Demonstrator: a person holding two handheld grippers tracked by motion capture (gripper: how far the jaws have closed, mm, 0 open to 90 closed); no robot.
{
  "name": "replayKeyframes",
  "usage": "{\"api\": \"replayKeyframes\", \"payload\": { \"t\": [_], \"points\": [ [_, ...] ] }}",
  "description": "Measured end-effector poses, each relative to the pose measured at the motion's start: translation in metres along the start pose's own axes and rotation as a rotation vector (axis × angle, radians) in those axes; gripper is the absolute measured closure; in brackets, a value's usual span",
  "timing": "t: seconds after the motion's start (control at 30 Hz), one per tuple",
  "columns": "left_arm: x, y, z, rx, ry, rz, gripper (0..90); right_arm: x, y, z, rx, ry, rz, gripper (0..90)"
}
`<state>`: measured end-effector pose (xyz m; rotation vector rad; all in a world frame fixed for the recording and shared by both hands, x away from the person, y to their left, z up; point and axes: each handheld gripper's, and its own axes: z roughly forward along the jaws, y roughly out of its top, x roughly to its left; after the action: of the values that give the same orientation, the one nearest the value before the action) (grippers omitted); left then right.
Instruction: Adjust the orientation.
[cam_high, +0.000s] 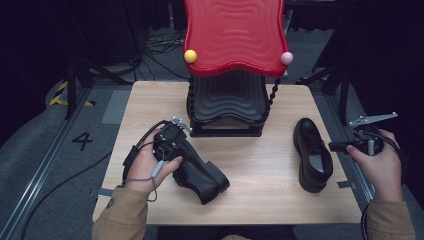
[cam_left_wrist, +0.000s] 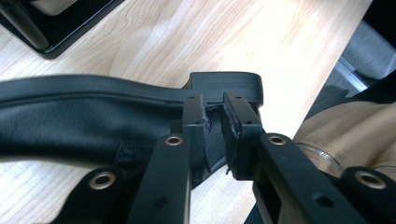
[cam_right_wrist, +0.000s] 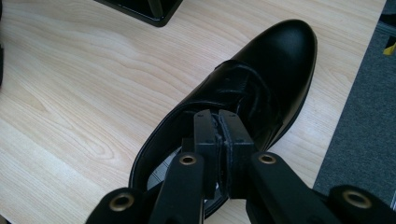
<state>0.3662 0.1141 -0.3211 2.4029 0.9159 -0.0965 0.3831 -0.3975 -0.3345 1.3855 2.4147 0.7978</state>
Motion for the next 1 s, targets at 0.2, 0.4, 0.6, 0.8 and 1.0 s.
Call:
{"api": "replayKeyframes", "payload": {
  "t": [0.2,0.4,0.6,0.8,1.0],
  "points": [
    [-0.007,0.016,0.015,0.059,-0.012,0.042,86.7,0.001,-0.001,0.001,0.004,0.001,-0.004,86.4],
    [-0.012,0.029,0.032,0.118,-0.03,0.072,88.2,-0.001,-0.003,0.0,0.005,0.004,0.005,86.2],
    [-0.016,0.038,0.048,0.189,-0.059,0.091,89.4,-0.001,-0.004,0.001,0.011,0.011,0.01,85.9],
    [-0.022,0.045,0.071,0.262,-0.049,0.112,89.9,-0.001,-0.004,0.002,0.014,0.016,0.008,85.8],
    [-0.023,0.045,0.082,0.281,-0.043,0.118,89.9,0.001,-0.003,0.005,0.025,0.024,0.006,85.5]
  ]
}}
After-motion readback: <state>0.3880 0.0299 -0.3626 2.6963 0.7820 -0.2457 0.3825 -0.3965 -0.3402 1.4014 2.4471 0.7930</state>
